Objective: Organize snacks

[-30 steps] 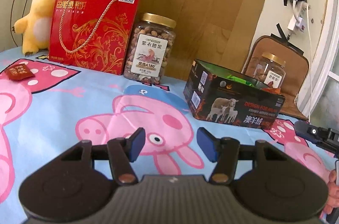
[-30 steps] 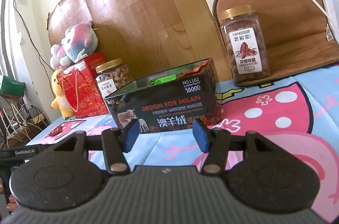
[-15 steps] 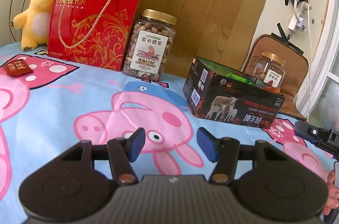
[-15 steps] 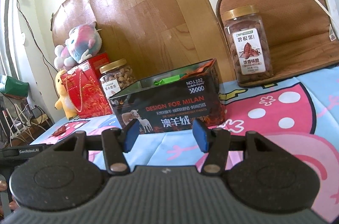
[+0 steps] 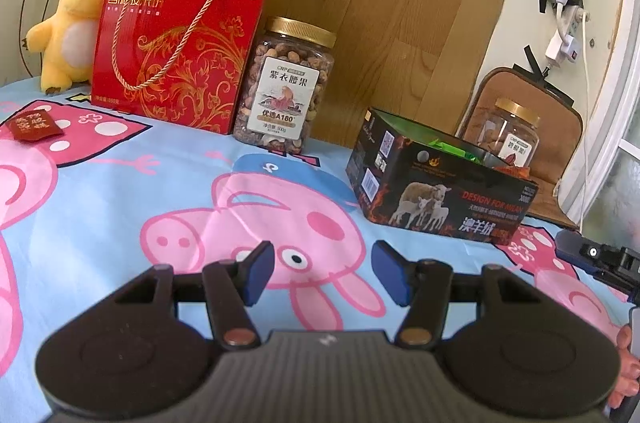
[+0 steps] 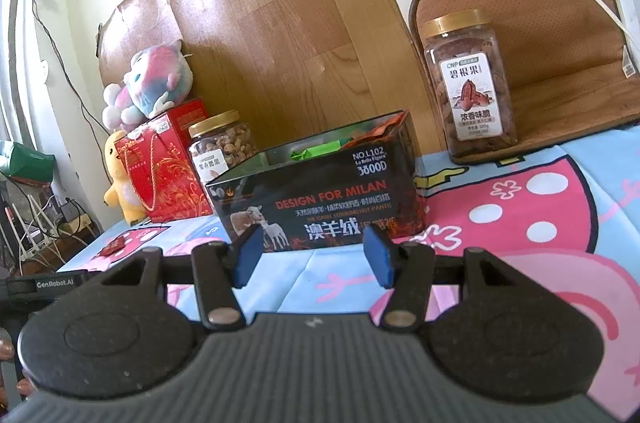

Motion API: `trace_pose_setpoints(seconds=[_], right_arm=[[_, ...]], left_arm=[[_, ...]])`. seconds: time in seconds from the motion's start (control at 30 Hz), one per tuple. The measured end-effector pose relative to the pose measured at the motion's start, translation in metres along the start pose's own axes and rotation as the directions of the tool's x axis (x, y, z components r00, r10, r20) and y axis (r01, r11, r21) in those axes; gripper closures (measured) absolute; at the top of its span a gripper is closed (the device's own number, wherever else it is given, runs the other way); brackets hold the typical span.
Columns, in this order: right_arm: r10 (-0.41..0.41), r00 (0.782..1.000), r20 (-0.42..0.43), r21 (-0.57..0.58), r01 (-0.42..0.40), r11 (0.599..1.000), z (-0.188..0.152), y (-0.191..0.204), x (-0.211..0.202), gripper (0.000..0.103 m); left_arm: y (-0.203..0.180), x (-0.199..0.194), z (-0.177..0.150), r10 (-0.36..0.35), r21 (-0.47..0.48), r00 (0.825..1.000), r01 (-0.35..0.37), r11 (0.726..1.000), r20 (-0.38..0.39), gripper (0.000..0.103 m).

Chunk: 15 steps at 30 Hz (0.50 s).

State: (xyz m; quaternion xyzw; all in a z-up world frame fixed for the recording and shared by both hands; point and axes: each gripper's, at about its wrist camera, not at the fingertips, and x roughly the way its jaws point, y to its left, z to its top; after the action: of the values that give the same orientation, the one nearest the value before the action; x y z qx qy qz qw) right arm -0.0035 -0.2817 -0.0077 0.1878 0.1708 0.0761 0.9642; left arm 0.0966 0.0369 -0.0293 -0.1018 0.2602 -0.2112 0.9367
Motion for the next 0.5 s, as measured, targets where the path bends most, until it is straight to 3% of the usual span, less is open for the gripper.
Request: trace_pose_setpoints(seconds=[0.5], right_arm=[[-0.004,1.000,-0.004,-0.020,0.004,1.000,-0.0003,0.0021,0.0008,0.045]], left_arm=[[0.0002,-0.0027,-0.0007,-0.006,-0.002,1.000,0.006,1.000,0.012,0.048]])
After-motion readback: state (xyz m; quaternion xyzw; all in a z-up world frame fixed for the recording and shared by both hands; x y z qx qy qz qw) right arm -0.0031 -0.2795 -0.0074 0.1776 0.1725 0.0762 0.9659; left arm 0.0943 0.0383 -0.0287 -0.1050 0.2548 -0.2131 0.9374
